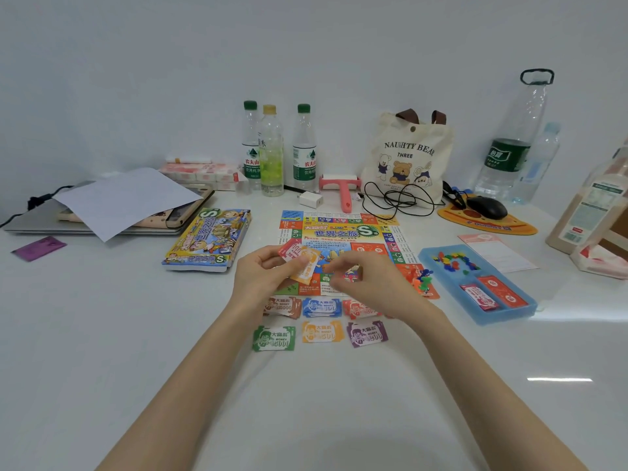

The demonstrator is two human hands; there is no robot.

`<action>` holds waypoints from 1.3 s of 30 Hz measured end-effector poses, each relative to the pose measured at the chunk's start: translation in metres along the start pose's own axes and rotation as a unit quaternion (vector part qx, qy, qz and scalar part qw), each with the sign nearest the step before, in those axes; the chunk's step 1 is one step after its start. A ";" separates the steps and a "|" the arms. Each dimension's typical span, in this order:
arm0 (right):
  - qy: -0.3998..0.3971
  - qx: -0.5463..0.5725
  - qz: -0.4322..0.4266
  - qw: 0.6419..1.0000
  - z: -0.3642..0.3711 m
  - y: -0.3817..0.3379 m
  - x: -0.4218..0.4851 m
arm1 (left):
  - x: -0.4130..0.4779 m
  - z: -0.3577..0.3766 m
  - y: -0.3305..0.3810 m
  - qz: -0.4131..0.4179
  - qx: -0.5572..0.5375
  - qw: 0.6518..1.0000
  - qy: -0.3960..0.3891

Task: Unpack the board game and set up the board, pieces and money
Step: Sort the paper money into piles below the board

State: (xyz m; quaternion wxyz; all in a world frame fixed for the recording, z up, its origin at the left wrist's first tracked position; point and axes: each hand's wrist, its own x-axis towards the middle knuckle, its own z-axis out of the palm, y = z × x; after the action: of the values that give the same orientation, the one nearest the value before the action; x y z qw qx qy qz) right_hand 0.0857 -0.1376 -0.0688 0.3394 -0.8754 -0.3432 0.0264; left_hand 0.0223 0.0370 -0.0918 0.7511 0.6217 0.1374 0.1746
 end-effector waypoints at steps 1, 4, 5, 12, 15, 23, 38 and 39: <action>0.034 0.050 0.012 0.998 0.000 0.000 -0.002 | 0.000 0.000 0.000 -0.005 0.002 1.000 -0.003; 0.096 0.144 0.044 0.984 0.005 -0.002 -0.007 | 0.000 0.001 0.000 -0.017 0.024 0.999 -0.021; 0.100 0.163 0.051 0.980 0.008 -0.002 -0.008 | -0.001 0.002 0.000 -0.017 0.029 0.999 -0.028; 0.116 0.272 0.085 0.951 0.017 -0.001 -0.009 | -0.004 0.008 0.001 -0.040 0.019 0.995 -0.087; 0.123 0.305 0.089 0.940 0.014 0.001 -0.010 | -0.005 0.011 0.002 -0.055 0.014 0.995 -0.085; 0.148 0.320 0.118 0.928 0.014 0.003 -0.012 | -0.004 0.009 0.000 -0.034 0.082 0.993 -0.083; 0.209 0.181 0.051 0.960 0.011 -0.001 -0.013 | -0.006 0.010 0.001 -0.012 0.083 0.993 -0.084; 0.211 0.174 0.042 0.961 0.009 -0.002 -0.014 | -0.006 0.010 0.001 -0.013 0.075 0.994 -0.084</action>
State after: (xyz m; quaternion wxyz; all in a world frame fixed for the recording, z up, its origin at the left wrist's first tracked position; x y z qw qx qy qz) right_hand 0.0712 -0.1399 -0.0770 0.5496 -0.8022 -0.2168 -0.0860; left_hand 0.0211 0.0257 -0.0886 0.7134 0.6868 0.0951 0.1013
